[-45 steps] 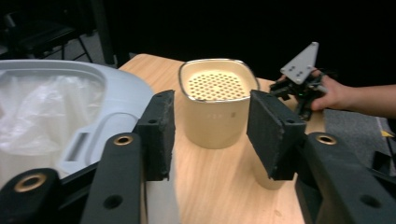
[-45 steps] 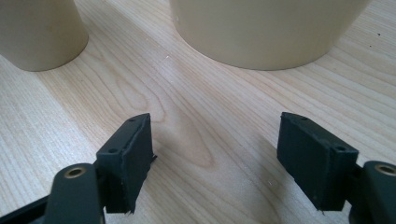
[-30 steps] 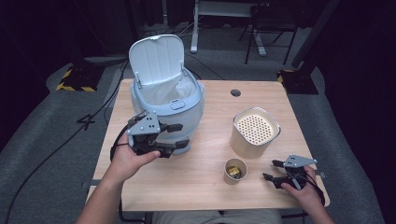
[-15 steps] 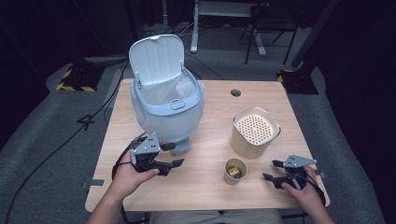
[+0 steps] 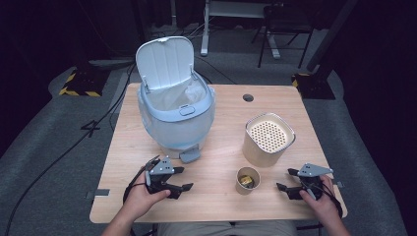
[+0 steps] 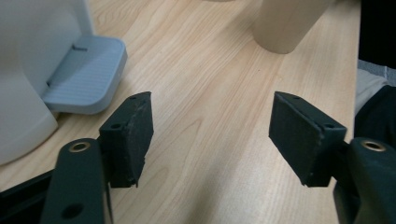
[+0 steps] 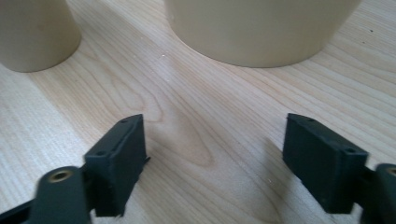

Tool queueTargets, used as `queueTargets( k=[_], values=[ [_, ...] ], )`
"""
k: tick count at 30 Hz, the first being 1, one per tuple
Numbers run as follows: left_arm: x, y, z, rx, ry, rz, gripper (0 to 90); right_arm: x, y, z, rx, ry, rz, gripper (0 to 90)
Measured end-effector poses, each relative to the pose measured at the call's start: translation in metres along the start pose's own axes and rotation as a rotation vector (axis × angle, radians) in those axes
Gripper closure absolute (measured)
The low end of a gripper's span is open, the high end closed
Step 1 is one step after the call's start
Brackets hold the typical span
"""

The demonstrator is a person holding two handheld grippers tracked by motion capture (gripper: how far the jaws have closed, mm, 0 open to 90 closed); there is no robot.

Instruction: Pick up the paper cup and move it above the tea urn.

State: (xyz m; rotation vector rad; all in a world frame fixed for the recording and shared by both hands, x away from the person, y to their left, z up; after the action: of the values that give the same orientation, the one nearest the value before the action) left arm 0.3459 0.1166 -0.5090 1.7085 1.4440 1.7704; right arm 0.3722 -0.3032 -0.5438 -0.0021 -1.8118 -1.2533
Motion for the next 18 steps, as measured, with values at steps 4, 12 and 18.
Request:
queueTargets(
  k=[4,12,18],
  values=[
    [-0.007,-0.007,0.003,-0.001,0.022,0.032,27.3,-0.001,0.000,-0.001,-0.014,-0.006,0.014,15.2],
    [-0.018,-0.018,0.009,-0.020,0.068,0.095,25.3,0.000,-0.001,0.000,-0.022,-0.013,0.013,17.2],
    [-0.024,-0.025,0.013,-0.033,0.103,0.137,22.5,0.001,-0.001,0.002,-0.025,-0.010,0.015,20.8]
  ],
)
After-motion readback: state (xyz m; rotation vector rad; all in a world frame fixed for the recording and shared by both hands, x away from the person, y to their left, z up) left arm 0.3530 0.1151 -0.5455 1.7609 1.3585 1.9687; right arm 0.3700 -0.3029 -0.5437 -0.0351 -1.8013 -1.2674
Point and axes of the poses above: each handheld gripper's, and its own axes: x roughly backward along the jaws, y roughly out of its top, z roughly to its left, the point moved 6 cm from there along -x, roughly forward along the jaws, and after that the axes turned 5 degrees about -y, right-handed, at the moved point
